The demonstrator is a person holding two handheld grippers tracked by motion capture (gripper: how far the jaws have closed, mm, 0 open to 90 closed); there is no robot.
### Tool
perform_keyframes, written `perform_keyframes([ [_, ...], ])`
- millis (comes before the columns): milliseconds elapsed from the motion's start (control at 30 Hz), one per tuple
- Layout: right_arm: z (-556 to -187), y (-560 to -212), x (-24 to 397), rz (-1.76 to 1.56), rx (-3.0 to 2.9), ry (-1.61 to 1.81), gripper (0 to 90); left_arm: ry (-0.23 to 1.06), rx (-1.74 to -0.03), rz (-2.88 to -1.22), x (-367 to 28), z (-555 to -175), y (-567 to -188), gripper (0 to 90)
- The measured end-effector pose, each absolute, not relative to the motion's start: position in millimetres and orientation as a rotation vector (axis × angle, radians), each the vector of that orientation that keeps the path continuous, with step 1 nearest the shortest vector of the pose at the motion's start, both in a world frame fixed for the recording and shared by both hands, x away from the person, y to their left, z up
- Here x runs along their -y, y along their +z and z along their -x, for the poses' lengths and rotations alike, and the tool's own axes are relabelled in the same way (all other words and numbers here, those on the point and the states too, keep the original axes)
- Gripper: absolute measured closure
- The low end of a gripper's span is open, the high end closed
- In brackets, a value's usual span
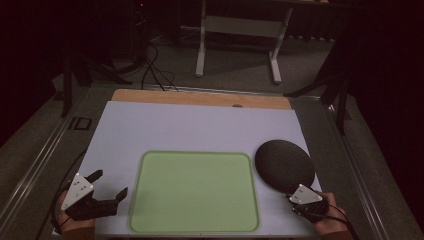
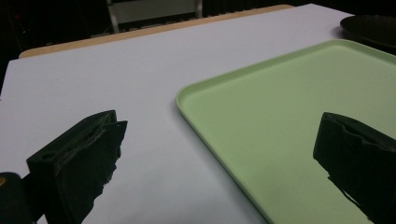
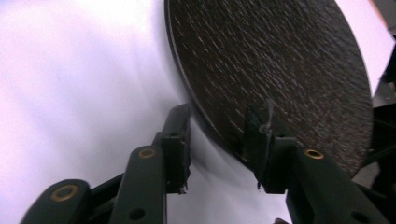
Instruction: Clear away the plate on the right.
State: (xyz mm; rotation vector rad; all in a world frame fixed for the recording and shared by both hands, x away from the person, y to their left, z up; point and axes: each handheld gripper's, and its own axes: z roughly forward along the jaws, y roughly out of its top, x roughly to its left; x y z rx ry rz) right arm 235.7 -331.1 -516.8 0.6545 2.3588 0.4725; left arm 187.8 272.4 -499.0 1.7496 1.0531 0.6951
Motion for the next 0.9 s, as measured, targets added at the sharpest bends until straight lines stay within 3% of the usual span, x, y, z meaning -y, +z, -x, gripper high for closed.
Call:
perform_keyframes([
  [900,-235.9,-540.5,305.3,-0.308,-2.220,0.100,72.1,0.697,-1.065,-1.741,-274.7,-187.8,-499.1,1.0],
])
